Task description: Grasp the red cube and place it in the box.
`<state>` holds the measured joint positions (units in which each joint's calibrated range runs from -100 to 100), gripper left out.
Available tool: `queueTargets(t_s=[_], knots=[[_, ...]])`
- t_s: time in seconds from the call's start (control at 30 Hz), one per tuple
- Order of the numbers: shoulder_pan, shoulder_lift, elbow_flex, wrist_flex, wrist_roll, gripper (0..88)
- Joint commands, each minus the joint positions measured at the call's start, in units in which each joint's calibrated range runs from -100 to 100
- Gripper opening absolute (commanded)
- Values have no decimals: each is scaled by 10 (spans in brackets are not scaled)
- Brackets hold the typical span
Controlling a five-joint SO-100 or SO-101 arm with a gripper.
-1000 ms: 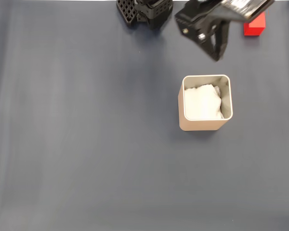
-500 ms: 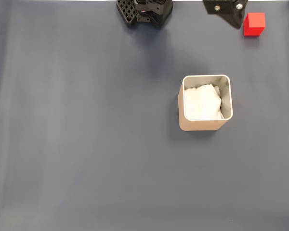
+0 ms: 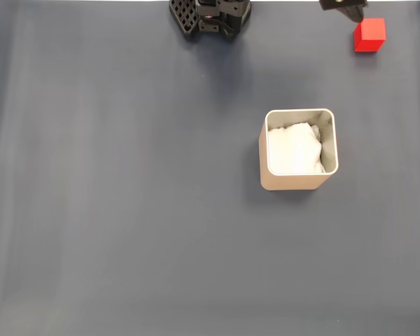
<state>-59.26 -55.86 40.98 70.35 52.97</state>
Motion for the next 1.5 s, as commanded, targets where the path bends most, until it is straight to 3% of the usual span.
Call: queueTargets(t_s=[0.0, 0.27, 0.7, 1.47], knots=[[-3, -28, 13, -28, 15, 166], [-5, -34, 50, -60, 52, 214], [-6, 35, 52, -131, 63, 306], [-15, 215, -23, -211, 37, 324]])
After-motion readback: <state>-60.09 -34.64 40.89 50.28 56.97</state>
